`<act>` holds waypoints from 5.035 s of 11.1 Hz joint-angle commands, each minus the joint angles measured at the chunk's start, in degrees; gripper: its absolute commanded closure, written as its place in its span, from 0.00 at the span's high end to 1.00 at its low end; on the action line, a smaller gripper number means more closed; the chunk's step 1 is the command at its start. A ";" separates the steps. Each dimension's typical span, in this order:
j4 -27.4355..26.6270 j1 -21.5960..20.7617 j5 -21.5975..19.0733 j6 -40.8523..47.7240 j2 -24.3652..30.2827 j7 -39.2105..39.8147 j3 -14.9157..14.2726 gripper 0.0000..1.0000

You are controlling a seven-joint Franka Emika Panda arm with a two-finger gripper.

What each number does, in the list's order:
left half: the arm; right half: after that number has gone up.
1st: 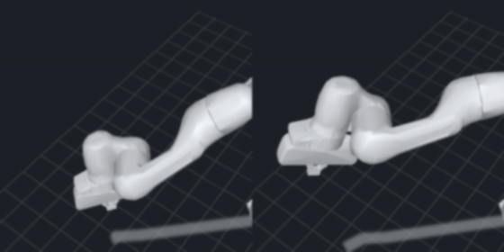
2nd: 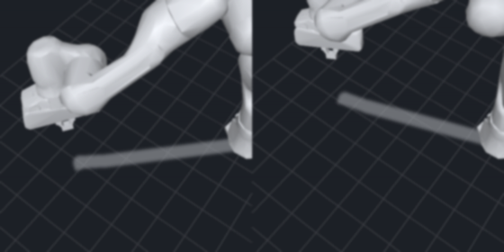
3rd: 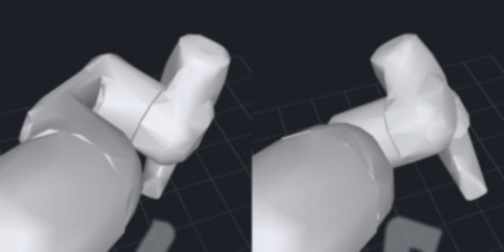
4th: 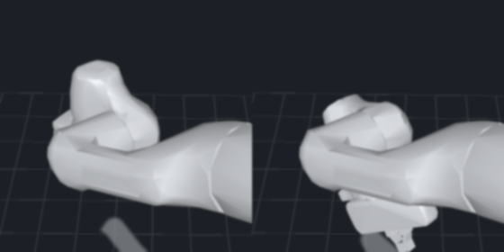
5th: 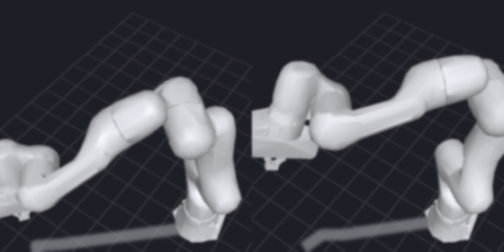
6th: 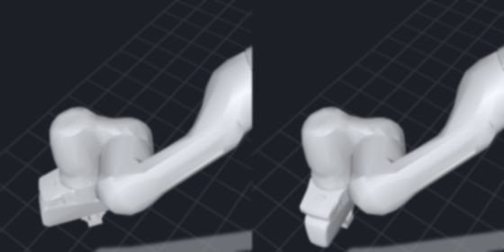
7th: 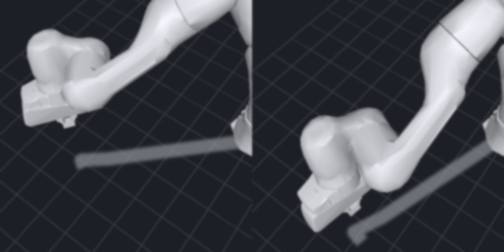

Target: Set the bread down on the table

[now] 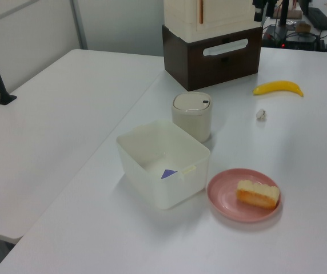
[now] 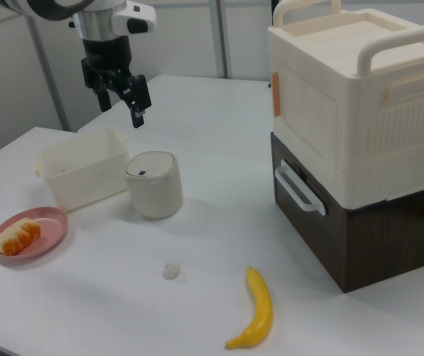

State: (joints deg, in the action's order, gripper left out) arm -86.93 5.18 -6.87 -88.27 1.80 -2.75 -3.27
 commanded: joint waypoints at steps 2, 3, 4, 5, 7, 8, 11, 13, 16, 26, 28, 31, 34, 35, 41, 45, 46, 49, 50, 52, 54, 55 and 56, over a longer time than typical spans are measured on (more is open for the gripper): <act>1.33 0.27 0.01 2.40 -0.57 3.27 0.02 1.00; 1.32 0.18 0.19 2.32 -0.57 3.36 0.10 1.00; 1.32 0.18 0.19 2.31 -0.57 3.36 0.10 1.00; 1.41 0.27 0.10 2.40 -0.57 3.01 0.10 1.00; 1.32 0.27 0.28 2.32 -0.57 2.48 0.10 1.00; 1.32 0.27 0.54 2.23 -0.57 2.83 0.10 1.00; 1.41 0.18 1.41 2.40 -0.57 2.31 0.28 1.00; 1.32 0.18 2.30 2.40 -0.57 2.75 0.37 1.00; 1.32 0.44 2.39 3.45 -0.48 5.02 0.10 1.00; -2.70 -0.52 4.76 4.34 0.40 7.05 2.38 0.95; -5.44 -0.52 5.11 3.55 1.37 7.76 4.22 0.95; -6.49 -3.93 5.20 2.32 0.66 7.06 6.17 0.95; -9.83 -11.22 6.77 -1.54 -0.65 2.33 6.26 0.96; -11.14 -14.64 8.43 -3.47 -1.79 -0.48 6.34 0.96; -11.51 -26.88 11.70 -5.77 -8.47 -7.45 6.60 0.96; -12.12 -27.59 11.70 -6.73 -9.79 -7.80 8.37 0.96; -13.25 -28.38 12.14 -8.91 -9.80 -7.80 8.37 0.96; -18.27 -31.45 14.87 -17.27 -10.93 -7.80 8.45 0.97; -18.28 -31.98 14.87 -18.42 -11.89 -7.97 8.80 0.96; -18.36 -31.90 17.14 -19.57 -14.00 -11.03 11.70 0.96; -18.36 -31.73 17.59 -20.10 -15.59 -12.19 13.72 0.96; -18.36 -31.90 17.68 -20.10 -16.47 -12.54 13.81 0.96; -18.45 -31.99 17.77 -20.18 -17.95 -13.15 13.90 0.95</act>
State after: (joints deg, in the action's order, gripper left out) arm -104.45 -26.45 9.61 -106.89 -14.42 -13.84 10.38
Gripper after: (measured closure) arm 0.044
